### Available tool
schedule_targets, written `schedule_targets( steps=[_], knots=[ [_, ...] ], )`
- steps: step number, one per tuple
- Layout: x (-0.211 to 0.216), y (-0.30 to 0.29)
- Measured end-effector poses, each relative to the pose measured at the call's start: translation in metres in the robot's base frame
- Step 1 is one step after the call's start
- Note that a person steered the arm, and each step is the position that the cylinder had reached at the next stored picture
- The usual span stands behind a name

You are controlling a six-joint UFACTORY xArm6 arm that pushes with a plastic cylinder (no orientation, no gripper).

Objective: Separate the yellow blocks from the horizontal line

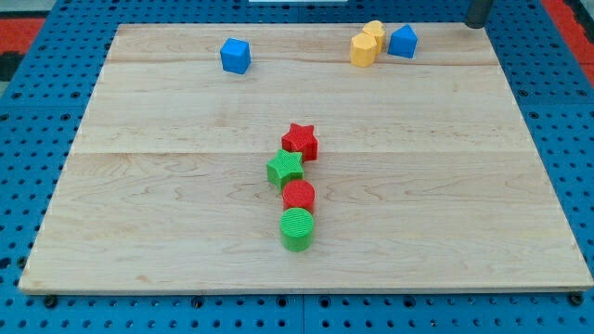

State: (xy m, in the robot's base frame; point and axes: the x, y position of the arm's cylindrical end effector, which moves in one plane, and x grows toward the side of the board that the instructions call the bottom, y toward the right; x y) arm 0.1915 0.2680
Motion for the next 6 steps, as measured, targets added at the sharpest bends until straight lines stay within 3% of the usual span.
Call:
schedule_targets(
  steps=[1, 2, 5, 6],
  knots=[
    [0.001, -0.107],
    [0.002, -0.175],
    [0.113, -0.170],
    [0.076, -0.144]
  ],
)
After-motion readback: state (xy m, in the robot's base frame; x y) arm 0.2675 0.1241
